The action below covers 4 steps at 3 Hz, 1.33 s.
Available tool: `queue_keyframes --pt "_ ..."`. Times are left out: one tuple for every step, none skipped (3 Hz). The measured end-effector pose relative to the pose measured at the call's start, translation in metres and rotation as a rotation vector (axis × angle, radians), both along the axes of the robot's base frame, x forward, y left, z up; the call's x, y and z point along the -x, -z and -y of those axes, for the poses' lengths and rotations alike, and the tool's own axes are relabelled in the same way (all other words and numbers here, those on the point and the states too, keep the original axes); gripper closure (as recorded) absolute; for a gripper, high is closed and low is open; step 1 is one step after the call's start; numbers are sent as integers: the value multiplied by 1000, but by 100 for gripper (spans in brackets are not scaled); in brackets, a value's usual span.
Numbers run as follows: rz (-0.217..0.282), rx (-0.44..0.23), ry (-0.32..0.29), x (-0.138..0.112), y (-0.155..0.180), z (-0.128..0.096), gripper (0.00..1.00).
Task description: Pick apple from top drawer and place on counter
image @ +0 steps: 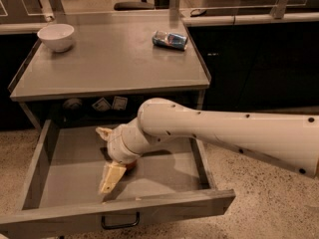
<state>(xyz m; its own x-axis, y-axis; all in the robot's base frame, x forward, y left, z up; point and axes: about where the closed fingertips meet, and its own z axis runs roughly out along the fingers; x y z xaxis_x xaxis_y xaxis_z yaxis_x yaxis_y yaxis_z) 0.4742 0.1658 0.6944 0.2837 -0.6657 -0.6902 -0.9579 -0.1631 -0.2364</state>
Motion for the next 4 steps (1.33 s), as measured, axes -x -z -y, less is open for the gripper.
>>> queue_keyframes --pt "-19 60 67 -5 8 18 0" --pt "88 259 212 -40 22 70 0" --pt "65 226 183 -39 30 59 0" --pt "-5 158 146 -46 54 37 0"
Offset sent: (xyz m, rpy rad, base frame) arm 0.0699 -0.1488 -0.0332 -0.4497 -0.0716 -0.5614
